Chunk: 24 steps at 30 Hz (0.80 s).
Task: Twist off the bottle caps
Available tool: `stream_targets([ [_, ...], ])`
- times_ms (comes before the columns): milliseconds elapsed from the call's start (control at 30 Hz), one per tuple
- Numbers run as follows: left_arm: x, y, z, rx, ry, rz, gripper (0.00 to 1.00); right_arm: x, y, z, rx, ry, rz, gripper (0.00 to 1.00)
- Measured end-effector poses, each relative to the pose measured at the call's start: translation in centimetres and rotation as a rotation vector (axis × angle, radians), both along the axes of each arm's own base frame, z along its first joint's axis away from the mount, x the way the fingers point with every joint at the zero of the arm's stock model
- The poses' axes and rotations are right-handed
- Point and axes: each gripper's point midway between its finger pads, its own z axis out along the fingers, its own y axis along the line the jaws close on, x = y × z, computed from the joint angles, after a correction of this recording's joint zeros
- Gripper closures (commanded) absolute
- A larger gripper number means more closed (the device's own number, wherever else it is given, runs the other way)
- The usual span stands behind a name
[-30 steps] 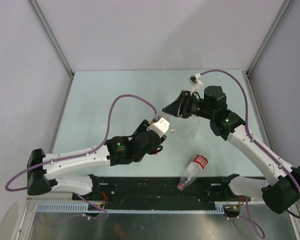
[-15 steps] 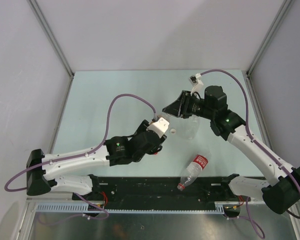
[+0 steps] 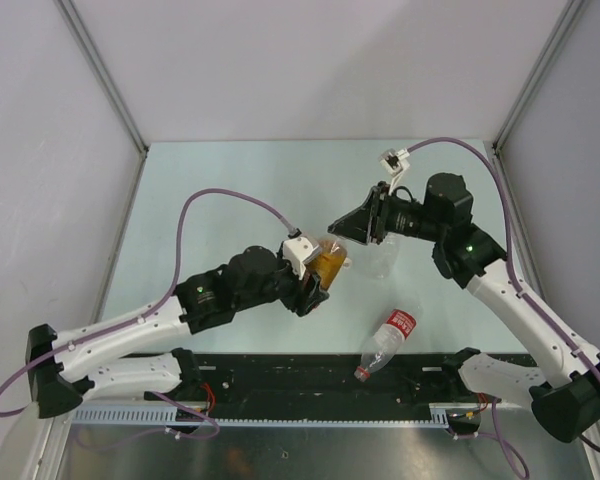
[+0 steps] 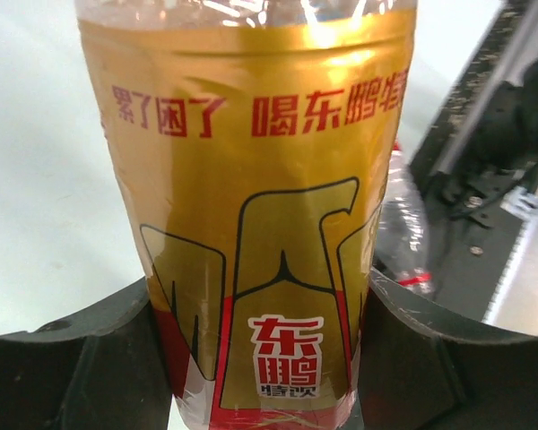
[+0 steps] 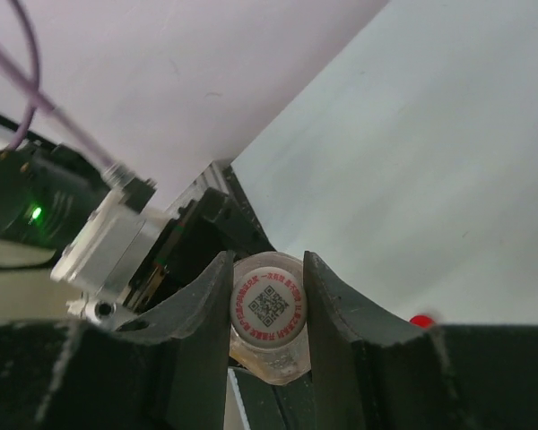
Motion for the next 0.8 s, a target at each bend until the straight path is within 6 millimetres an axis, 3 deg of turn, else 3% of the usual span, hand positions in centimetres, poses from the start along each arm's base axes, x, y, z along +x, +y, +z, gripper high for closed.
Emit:
stream_targets([
  [200,-2.9,-1.5,1.8,-0.140,0.066,-0.191,1.00,-2.8,-0.2,2.2,0.052,-0.100,0.164,1.00],
  [433,-7.8,-2.6,5.5,-0.339,0.073,-0.483,1.00,-8.7,-0.7,6.4,0.157,-0.330,0.433,1.00],
  [633,-10.4,-2.6,6.8,-0.398,0.084,-0.636,1.00,-11.9,-1.3,7.7,0.194,-0.462,0.556,1.00],
  [700,-10.7,-2.6,7.0,-0.405,0.087,-0.655,1.00,-12.3,-1.4,7.9,0.200,-0.478,0.569,0.94],
  [800,-10.8,-2.6,7.1,-0.408,0.089,-0.660,1.00,-12.3,-1.4,8.0,0.205,-0.480,0.571,0.77],
])
